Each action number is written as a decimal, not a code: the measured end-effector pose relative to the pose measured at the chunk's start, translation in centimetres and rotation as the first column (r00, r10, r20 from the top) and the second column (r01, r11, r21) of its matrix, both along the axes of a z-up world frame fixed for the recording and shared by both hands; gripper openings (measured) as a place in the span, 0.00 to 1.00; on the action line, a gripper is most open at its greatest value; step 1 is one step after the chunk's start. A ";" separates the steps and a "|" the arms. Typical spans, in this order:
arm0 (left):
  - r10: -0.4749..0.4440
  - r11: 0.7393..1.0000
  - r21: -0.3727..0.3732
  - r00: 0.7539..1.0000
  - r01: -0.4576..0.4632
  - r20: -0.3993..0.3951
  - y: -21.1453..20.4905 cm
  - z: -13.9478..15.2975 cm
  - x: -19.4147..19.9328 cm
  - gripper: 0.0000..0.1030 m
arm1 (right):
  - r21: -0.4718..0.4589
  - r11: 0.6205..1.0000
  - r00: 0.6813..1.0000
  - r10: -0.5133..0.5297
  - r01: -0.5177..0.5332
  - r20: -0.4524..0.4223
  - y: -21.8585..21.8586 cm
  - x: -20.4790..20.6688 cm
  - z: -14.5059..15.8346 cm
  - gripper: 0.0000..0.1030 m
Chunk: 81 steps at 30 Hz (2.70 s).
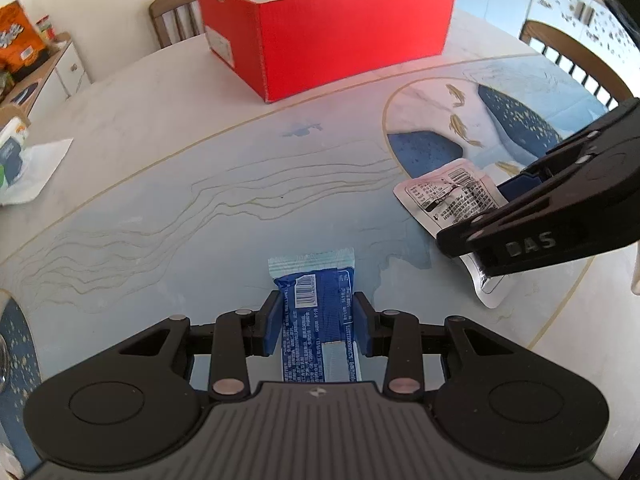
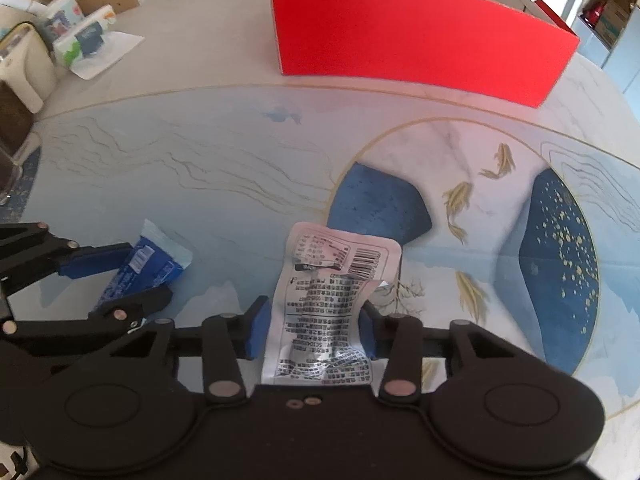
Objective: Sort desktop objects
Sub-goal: 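Grasp the blue snack bar with left tool while right tool grasps the white printed sachet, then carry the blue bar and white sachet with both tools over the red box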
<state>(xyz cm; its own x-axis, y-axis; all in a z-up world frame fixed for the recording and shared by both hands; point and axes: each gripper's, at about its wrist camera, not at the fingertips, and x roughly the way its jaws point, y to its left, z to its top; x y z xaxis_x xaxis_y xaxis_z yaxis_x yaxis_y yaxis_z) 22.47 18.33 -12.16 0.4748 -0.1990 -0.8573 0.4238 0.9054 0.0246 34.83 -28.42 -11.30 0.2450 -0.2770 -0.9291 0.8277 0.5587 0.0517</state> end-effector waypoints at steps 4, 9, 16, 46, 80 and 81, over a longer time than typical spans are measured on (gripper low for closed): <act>0.027 1.000 -0.013 1.000 -0.027 -0.003 0.4 0.0 0.1 0.34 | 0.015 0.999 0.998 0.036 -0.037 0.047 -0.5 -0.8 0.5 0.19; 0.067 0.998 -0.013 0.998 -0.067 0.000 0.2 0.2 0.3 0.34 | 0.026 0.996 0.991 0.085 -0.088 0.099 -0.9 -1.7 0.7 0.16; 0.115 0.993 -0.014 0.993 -0.115 0.010 -0.8 1.4 0.2 0.34 | 0.029 0.991 0.981 0.123 -0.129 0.147 -2.2 -3.8 1.1 0.15; 0.121 0.989 -0.101 0.981 -0.107 0.150 -9.7 12.0 9.2 0.34 | -0.113 0.988 0.924 0.138 -0.105 0.357 -15.9 -12.0 12.3 0.15; 0.100 0.994 -0.045 0.992 -0.096 0.076 -12.5 9.5 31.7 0.34 | -0.071 0.997 0.942 0.051 -0.029 0.332 -28.8 -2.5 7.9 0.15; 0.103 0.994 -0.043 0.992 -0.100 0.070 -12.6 9.1 31.9 0.34 | -0.067 0.997 0.943 0.049 -0.028 0.330 -28.9 -2.5 7.6 0.15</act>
